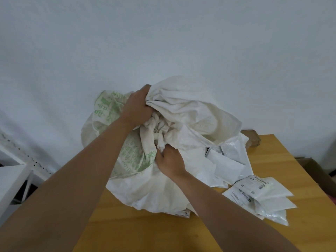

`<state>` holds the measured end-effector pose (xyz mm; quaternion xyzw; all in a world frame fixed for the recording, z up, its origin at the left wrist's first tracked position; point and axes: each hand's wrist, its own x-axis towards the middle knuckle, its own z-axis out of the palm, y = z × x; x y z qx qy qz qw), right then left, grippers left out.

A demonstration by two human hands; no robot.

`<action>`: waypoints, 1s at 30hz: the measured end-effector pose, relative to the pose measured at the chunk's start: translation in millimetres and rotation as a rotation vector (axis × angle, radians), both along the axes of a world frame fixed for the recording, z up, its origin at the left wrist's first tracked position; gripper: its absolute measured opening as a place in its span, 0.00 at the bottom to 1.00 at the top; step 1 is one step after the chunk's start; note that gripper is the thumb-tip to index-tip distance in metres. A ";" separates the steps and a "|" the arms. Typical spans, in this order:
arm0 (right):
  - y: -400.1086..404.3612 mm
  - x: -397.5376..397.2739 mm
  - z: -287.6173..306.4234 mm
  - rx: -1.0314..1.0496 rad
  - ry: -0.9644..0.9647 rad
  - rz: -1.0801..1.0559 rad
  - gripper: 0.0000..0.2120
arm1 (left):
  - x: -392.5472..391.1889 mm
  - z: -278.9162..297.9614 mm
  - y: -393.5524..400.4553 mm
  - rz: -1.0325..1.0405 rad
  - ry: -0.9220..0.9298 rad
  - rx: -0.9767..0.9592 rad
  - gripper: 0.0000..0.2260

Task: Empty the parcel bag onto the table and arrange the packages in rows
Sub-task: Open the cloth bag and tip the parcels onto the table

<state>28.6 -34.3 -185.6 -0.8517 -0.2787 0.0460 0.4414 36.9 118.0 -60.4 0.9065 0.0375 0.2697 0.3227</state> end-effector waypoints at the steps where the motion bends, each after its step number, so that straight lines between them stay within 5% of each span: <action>1: -3.4 0.8 2.4 -0.014 0.073 0.026 0.13 | 0.8 0.4 -3.2 0.010 0.020 0.048 0.03; 3: -9.4 0.5 6.5 -0.141 0.176 0.092 0.14 | 3.0 -4.6 -4.4 0.046 0.056 0.174 0.05; 5: -18.0 -1.9 10.3 -0.346 0.039 0.099 0.21 | 7.3 -17.6 0.6 0.155 0.143 0.298 0.10; 7: -30.5 -6.2 22.8 -0.332 -0.387 0.044 0.16 | 8.8 -31.9 6.3 0.320 0.290 0.355 0.15; 9: -39.9 -1.0 30.9 -0.110 -0.901 -0.059 0.06 | 6.4 -45.3 7.3 0.418 0.414 0.426 0.15; 11: -50.2 14.0 42.2 -0.039 -1.104 -0.116 0.14 | 1.1 -55.5 -0.6 0.415 0.504 0.497 0.16; 15: -66.7 63.7 55.2 -0.474 -0.750 -0.017 0.54 | -12.3 -67.7 -29.7 0.204 0.439 0.514 0.13; 17: -65.2 84.9 46.4 -0.558 -0.518 0.098 0.62 | -18.8 -72.5 -44.8 0.100 0.379 0.507 0.10; 21: -53.4 94.0 11.4 -0.542 -0.317 0.278 0.49 | -32.8 -83.7 -54.2 0.138 0.415 0.503 0.21; 25: -47.4 88.2 -11.5 -0.411 -0.208 0.129 0.32 | -60.5 -98.3 -35.3 0.431 0.580 0.570 0.43; 28: -46.3 86.6 -15.9 -0.248 -0.057 0.045 0.26 | -90.8 -97.3 -16.3 0.726 0.551 0.480 0.49; 30: -45.2 88.2 -17.5 -0.192 0.019 -0.020 0.21 | -113.9 -94.5 1.4 0.872 0.671 0.255 0.51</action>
